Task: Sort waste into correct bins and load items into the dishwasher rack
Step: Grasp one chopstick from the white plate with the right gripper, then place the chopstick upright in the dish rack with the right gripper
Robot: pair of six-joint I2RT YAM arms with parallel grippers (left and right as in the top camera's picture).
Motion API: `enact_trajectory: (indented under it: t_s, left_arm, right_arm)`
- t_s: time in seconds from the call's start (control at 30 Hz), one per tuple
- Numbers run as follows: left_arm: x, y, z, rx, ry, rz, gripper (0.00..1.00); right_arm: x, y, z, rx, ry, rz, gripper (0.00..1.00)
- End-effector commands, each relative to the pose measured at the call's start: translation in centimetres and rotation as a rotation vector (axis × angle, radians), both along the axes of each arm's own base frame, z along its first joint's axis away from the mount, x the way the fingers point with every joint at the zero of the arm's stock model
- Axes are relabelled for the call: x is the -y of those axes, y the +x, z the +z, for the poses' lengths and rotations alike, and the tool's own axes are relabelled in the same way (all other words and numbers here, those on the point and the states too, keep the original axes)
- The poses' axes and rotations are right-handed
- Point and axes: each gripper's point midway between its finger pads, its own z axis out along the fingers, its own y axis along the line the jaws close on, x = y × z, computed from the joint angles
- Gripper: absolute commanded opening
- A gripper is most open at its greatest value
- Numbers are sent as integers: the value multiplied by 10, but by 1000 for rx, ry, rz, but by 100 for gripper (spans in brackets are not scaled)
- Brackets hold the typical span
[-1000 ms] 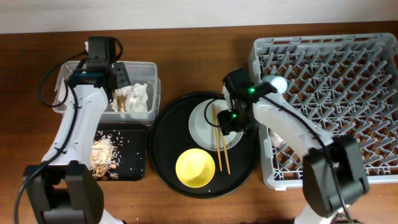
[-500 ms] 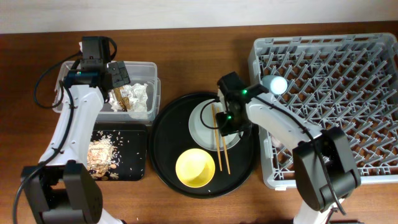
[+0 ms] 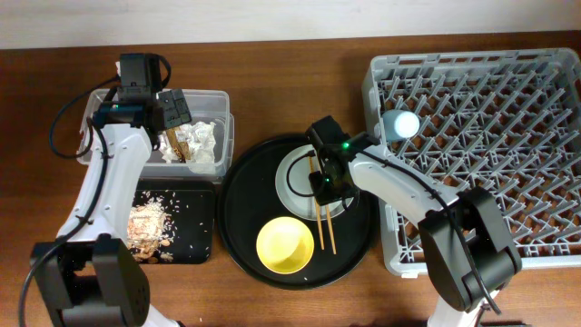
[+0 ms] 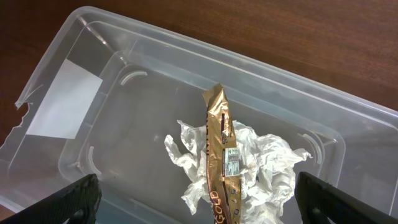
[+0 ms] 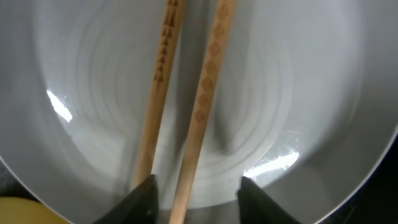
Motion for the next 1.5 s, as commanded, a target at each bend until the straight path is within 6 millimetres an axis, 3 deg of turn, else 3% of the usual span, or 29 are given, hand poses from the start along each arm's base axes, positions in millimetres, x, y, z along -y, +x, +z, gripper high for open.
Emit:
enact_trajectory:
  t_s: [0.0, 0.1, 0.2, 0.37, 0.47, 0.57, 0.67, 0.7, 0.8, 0.93, 1.2, 1.3, 1.47]
  left_arm:
    - [-1, -1, -6, -17, 0, -3, 99]
    - [-1, -1, -6, -17, 0, -3, 99]
    - [-1, -1, -6, -17, 0, -3, 99]
    - [-1, -1, -6, -17, 0, -3, 99]
    - [-1, -1, -6, -17, 0, -3, 99]
    - [-1, -1, -6, -17, 0, -3, 99]
    - [-1, -1, -6, -17, 0, -3, 99]
    - [-1, -1, -6, -17, 0, -3, 99]
    - [-1, -1, -6, -17, 0, -3, 99]
    - [-1, -1, -6, -17, 0, -3, 99]
    - [-1, -1, -6, -17, 0, -3, 99]
    - [-1, -1, -6, -17, 0, -3, 99]
    - [-1, -1, -6, -17, 0, -3, 99]
  right_arm:
    - [5, -5, -10, -13, -28, -13, 34]
    - [6, -6, -15, -11, -24, -31, 32]
    - [5, -5, -17, -2, -19, -31, 17]
    - [1, -4, -15, -4, 2, -28, 4]
    - [-8, 1, 3, 3, 49, -23, 4]
    - [-5, 19, 48, 76, 38, -38, 4]
    - [23, 38, 98, 163, -45, -95, 4]
    - [42, 44, 118, 201, -104, -89, 4]
    - [85, 53, 143, 234, -227, -18, 4]
    - [141, 57, 143, 193, -291, -67, 4]
    - [230, 65, 136, 163, -316, -252, 4]
    - [248, 71, 130, 168, -308, -292, 4]
    - [258, 84, 108, 149, -240, -278, 4]
